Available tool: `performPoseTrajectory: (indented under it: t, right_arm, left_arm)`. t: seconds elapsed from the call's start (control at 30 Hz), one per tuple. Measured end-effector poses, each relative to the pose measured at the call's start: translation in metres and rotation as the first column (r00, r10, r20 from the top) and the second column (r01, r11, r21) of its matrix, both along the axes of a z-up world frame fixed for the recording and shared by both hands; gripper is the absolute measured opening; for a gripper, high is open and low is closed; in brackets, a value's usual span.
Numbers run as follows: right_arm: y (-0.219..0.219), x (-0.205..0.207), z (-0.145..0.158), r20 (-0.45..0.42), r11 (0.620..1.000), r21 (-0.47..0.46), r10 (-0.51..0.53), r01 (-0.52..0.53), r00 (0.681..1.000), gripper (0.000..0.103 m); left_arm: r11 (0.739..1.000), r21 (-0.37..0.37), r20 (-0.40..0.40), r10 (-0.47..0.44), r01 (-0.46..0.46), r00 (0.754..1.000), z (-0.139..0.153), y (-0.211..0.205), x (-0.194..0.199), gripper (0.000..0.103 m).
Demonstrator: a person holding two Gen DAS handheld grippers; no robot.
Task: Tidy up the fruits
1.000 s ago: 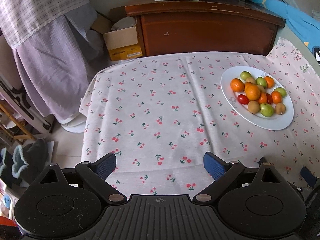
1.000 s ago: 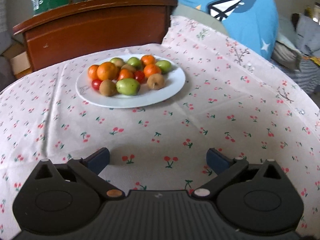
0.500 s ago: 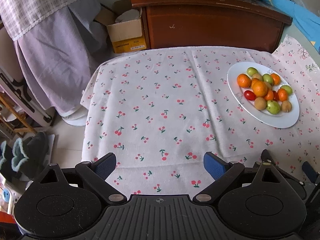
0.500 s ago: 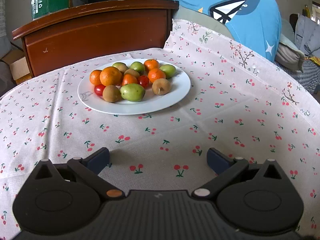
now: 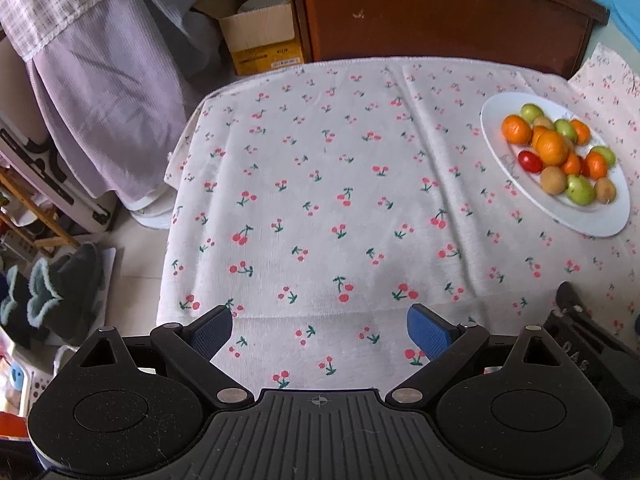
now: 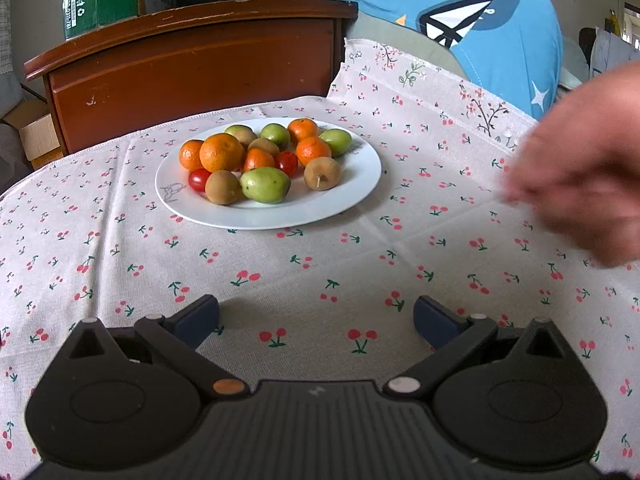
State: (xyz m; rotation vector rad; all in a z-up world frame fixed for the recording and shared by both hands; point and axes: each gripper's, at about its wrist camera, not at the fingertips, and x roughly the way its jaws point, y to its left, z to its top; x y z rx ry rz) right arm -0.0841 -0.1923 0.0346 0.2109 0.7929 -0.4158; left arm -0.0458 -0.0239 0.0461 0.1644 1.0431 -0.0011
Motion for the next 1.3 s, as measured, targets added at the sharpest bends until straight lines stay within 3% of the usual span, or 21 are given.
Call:
performPoseTrajectory:
  t: [0.43,1.3]
  right_arm:
    - [0.0,0.0,-0.001,0.0,1.0,0.0,0.0,0.0,1.0,0.102]
    - [0.0,0.0,-0.001,0.001,1.0,0.0,0.0,0.0,1.0,0.102]
  left_arm:
    - [0.999,0.049,-0.048,0.008,-0.005,0.999,-0.023,-0.002,0.006,0.096]
    - [0.998,0.062,-0.009,-0.021,0.021,1.0,-0.025,-0.009,0.007,0.096]
